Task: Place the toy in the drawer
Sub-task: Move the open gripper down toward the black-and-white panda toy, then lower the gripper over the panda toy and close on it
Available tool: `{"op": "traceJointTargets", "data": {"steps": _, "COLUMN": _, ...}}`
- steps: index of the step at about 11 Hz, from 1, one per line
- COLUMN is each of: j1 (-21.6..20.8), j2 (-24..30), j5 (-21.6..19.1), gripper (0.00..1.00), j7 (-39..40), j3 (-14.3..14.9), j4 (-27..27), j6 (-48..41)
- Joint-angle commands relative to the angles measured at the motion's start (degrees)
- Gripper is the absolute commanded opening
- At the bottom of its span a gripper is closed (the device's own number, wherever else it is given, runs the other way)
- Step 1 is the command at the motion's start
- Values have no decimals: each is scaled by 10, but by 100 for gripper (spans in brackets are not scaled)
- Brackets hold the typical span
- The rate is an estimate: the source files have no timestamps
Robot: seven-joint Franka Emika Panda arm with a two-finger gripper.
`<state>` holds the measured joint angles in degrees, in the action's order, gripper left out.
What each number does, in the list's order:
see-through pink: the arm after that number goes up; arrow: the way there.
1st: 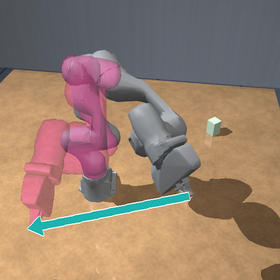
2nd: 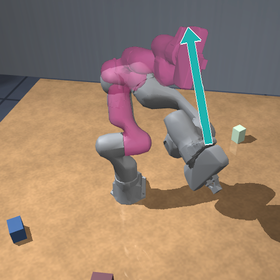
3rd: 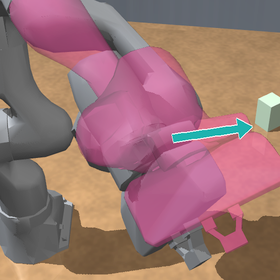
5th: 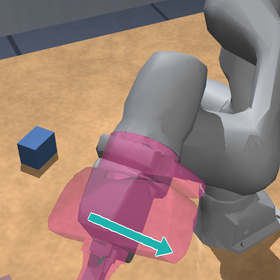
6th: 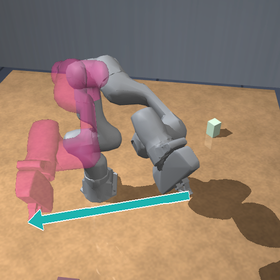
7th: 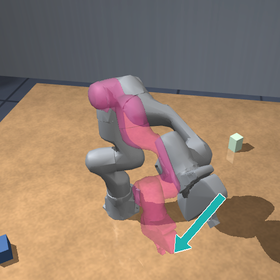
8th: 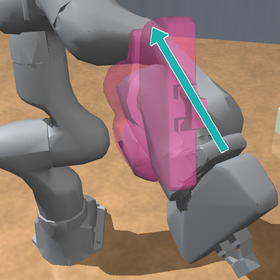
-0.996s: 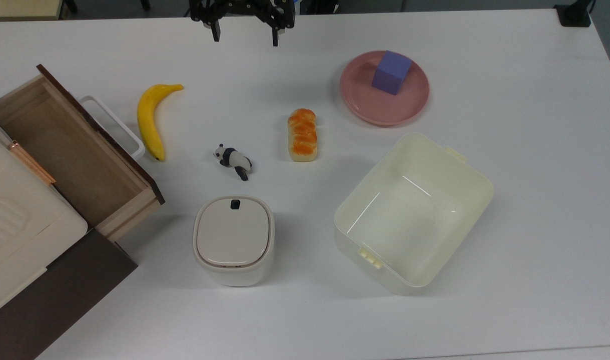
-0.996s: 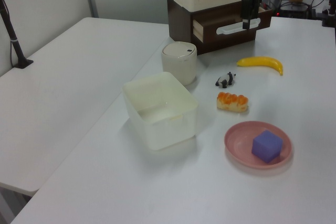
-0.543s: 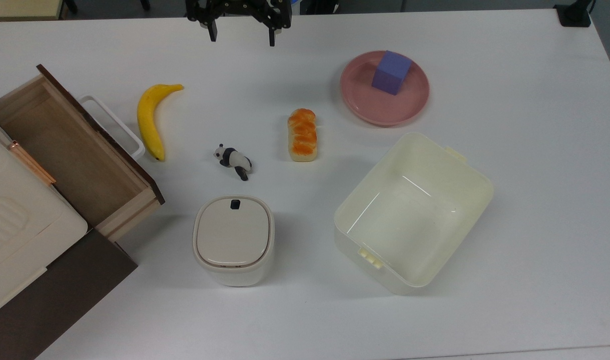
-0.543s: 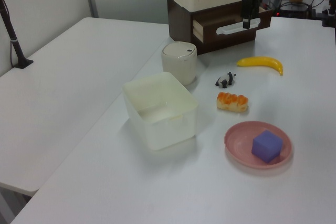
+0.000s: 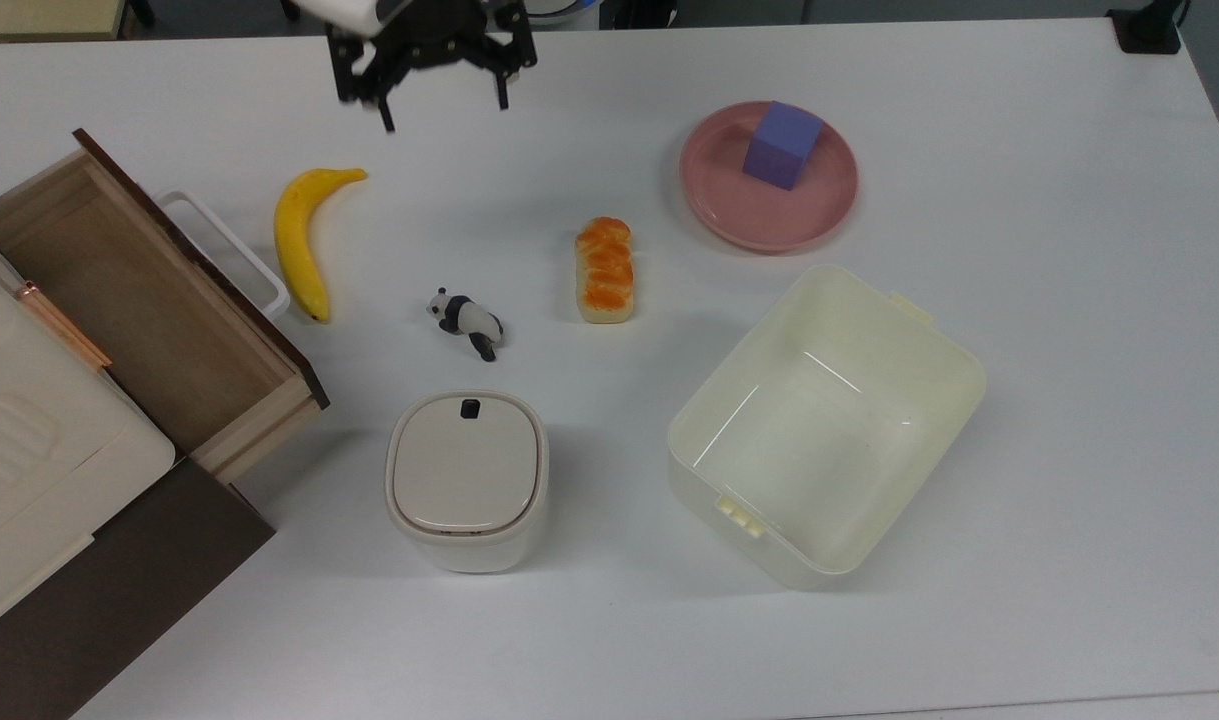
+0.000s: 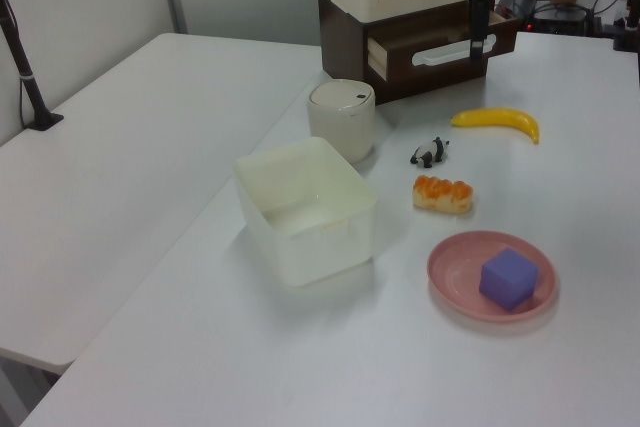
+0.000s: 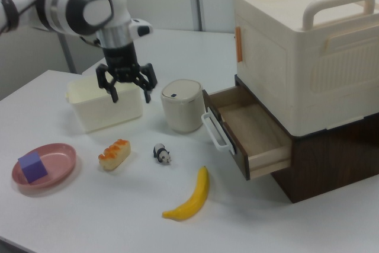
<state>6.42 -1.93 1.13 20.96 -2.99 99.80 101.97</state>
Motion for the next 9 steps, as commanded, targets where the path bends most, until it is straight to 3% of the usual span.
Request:
{"op": "traceJointTargets", "data": {"steps": 1, "j1": 16, "j2": -19, "j5": 5, "gripper": 100, "j7": 158, "j3": 2, "j4": 48, "j6": 73}}
{"op": "traceJointTargets", "data": {"steps": 4, "j1": 11, "j2": -61, "j5": 57, "gripper": 100, "j7": 245, "j3": 0, "j4": 118, "j6": 185}}
{"op": "traceJointTargets", "data": {"steps": 6, "j1": 11, "j2": -97, "j5": 64, "gripper": 100, "j7": 287, "j3": 0, "j4": 123, "j6": 218}}
{"op": "traceJointTargets", "data": {"steps": 9, "j1": 8, "j2": -150, "j5": 75, "gripper": 97, "j7": 285, "j3": -4, "j4": 121, "j6": 281}}
